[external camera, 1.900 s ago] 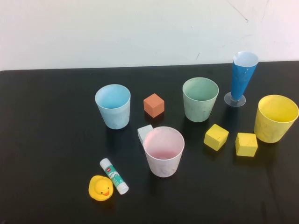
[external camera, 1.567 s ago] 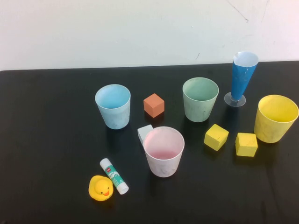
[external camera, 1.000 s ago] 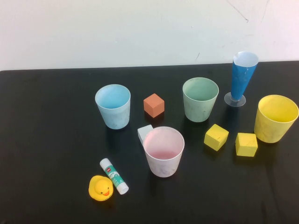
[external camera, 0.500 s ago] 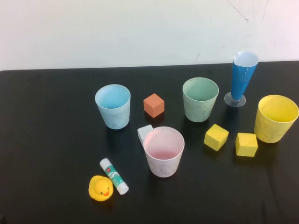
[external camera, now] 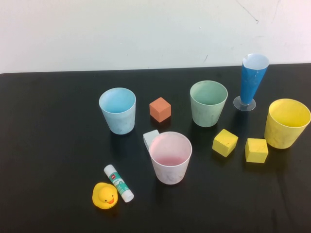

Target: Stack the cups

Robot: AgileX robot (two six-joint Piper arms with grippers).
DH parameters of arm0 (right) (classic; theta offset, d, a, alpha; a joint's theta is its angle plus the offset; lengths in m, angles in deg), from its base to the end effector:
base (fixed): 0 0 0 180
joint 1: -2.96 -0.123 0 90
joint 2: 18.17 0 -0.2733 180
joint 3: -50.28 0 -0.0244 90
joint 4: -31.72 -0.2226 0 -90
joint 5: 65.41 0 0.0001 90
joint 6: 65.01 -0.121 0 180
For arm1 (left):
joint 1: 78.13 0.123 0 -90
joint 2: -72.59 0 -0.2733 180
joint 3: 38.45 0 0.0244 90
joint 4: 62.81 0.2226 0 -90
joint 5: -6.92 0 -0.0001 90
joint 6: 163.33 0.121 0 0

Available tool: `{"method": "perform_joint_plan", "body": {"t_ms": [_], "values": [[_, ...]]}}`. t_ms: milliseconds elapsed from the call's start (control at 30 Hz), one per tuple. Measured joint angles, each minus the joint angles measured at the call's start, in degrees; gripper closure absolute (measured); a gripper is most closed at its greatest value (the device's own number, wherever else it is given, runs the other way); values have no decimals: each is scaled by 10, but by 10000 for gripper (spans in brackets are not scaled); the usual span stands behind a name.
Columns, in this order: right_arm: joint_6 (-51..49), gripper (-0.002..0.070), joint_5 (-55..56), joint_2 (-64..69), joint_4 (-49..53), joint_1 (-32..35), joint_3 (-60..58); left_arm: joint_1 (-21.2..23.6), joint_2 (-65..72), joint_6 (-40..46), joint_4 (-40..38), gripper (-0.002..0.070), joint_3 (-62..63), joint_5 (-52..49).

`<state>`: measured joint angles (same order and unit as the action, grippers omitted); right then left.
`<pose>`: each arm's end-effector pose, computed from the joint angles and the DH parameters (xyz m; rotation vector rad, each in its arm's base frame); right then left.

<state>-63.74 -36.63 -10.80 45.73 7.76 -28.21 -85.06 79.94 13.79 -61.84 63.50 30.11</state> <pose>0.0520 0.0098 0.2624 -0.1842 0.9989 -0.2343 0.0555 -0.0076 0.2565 0.0529 1.0856 -0.1437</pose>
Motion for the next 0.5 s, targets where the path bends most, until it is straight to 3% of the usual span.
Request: {"method": "perform_joint_plan", "body": {"t_ms": [300,500], "values": [[0,679,37,0,-18,0,0,0,0,5,-10,675,0,49],[0,679,-89,0,-20,0,73,0,0,38,-135,675,29,27]]}}
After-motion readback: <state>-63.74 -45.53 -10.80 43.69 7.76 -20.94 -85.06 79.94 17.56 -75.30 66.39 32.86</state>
